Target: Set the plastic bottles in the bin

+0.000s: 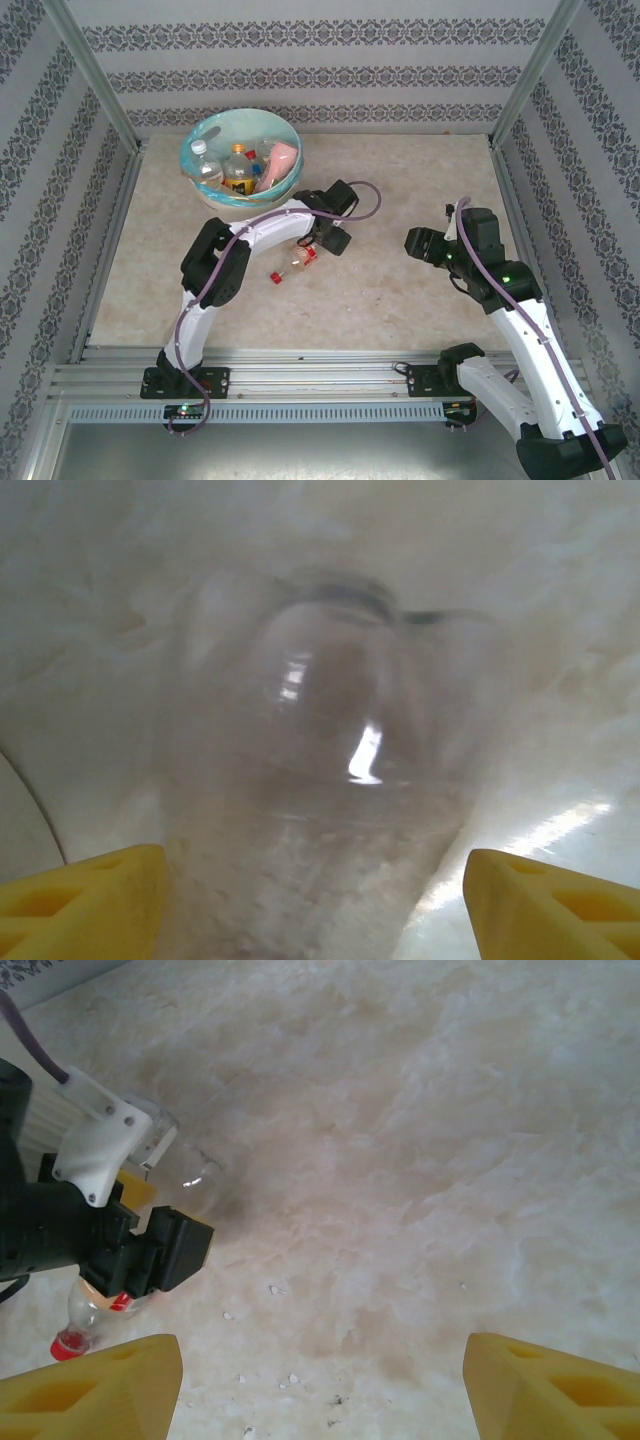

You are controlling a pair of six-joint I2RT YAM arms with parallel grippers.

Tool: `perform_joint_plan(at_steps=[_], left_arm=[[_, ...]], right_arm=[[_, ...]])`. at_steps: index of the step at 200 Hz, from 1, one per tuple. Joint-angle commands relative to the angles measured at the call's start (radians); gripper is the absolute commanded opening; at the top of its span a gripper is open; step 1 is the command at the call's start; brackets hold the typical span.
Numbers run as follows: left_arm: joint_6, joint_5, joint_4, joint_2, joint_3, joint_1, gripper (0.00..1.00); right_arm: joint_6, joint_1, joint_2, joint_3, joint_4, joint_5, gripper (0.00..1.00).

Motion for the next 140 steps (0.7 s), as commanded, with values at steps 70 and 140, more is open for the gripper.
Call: perform_joint_plan(at_steps=[70,140], left_arm=[[-0.019,0.008,0.033,0.004,-0.081,0.004,0.66],[-0.018,0.206,0.055,-0.128,-0.065,-0.006,0.54]], right_arm=[[0.016,-0.008,-0.021,-0.022,0.023,-0.027,0.74],[0.009,-0.008,-0.015,0.04,0.026,-0.042,0.73]])
